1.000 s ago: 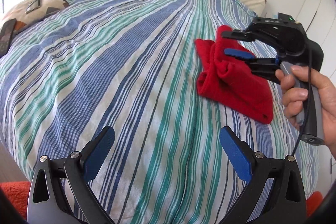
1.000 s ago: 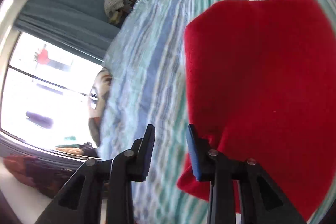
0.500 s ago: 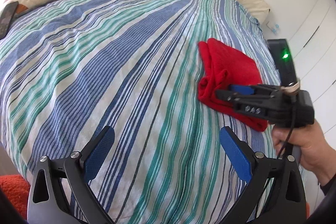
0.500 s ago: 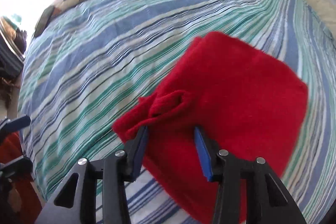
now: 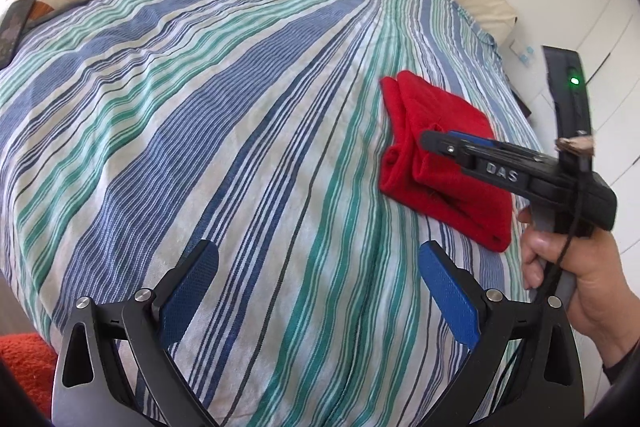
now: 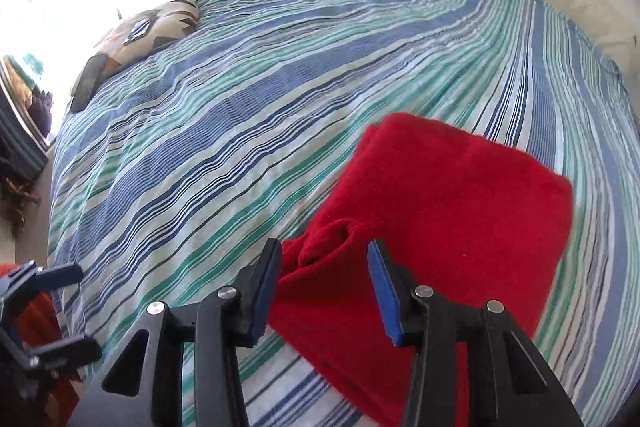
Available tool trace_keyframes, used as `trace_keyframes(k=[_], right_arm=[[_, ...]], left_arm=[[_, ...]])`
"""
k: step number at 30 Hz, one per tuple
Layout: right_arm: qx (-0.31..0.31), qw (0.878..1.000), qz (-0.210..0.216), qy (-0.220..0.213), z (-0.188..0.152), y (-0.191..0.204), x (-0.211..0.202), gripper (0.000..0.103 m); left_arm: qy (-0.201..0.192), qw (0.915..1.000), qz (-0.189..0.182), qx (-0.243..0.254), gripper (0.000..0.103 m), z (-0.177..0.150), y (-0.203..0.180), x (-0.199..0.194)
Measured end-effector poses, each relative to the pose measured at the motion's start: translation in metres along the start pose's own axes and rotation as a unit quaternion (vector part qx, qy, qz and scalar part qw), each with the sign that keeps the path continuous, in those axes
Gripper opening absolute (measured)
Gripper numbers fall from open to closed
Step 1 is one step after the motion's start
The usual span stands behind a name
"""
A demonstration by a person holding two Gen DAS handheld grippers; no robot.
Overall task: Fold small clothes
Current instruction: 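Grasp the sweater edge with the right gripper and fold it over, then open the right gripper and release the folded sweater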
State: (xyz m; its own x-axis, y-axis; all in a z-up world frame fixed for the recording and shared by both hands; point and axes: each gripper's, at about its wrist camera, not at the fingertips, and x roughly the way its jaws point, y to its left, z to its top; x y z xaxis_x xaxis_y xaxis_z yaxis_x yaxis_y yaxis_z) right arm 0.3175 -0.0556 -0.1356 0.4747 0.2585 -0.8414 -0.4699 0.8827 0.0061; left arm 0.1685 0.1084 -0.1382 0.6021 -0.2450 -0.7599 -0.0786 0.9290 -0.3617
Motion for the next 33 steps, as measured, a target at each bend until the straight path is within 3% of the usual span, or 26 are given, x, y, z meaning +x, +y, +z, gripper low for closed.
trace_keyframes(k=[3,5,8,11,15,17,19,20,23,27,33], right_arm=[[0.011,0.998,0.053,0.037,-0.007,0.016,0.034,0.049],[-0.013,0.998,0.057,0.018,-0.015,0.031,0.031,0.050],[0.029,0.992,0.124,-0.002,-0.022,0.020,0.006,0.049],[0.041,0.992,0.111,-0.049,-0.036,0.000,-0.041,0.049],[0.081,0.991,0.051,-0.092,-0.065,-0.038,-0.087,0.049],[0.106,0.992,0.036,-0.063,-0.080,-0.053,-0.079,0.049],[0.127,0.990,0.056,0.016,-0.093,-0.060,-0.046,0.049],[0.123,0.991,0.049,0.033,-0.101,-0.056,-0.037,0.049],[0.111,0.992,0.052,-0.008,-0.114,-0.040,-0.052,0.049],[0.115,0.992,0.019,-0.057,-0.140,-0.026,-0.090,0.066],[0.145,0.988,-0.016,-0.046,-0.183,-0.039,-0.109,0.068]], left_arm=[[0.001,0.9999,0.012,0.007,0.100,-0.002,0.000,0.000],[-0.001,0.9999,0.015,0.006,0.100,-0.002,0.002,-0.001],[-0.003,0.9998,0.018,0.003,0.100,-0.004,0.004,-0.003],[-0.001,0.9997,0.022,0.007,0.100,-0.006,0.003,-0.004],[-0.002,0.9995,0.026,0.020,0.100,-0.008,-0.003,-0.003],[0.003,0.9992,0.029,0.026,0.101,-0.010,-0.007,0.001],[0.011,0.9984,0.040,0.038,0.101,-0.013,-0.012,0.007],[0.016,0.9975,0.050,0.048,0.101,-0.016,-0.015,0.011],[0.019,0.9936,0.078,0.079,0.101,-0.025,-0.024,0.015],[0.016,0.9905,0.086,0.106,0.101,-0.031,-0.032,0.013],[0.025,0.9883,0.092,0.120,0.101,-0.031,-0.040,0.020]])
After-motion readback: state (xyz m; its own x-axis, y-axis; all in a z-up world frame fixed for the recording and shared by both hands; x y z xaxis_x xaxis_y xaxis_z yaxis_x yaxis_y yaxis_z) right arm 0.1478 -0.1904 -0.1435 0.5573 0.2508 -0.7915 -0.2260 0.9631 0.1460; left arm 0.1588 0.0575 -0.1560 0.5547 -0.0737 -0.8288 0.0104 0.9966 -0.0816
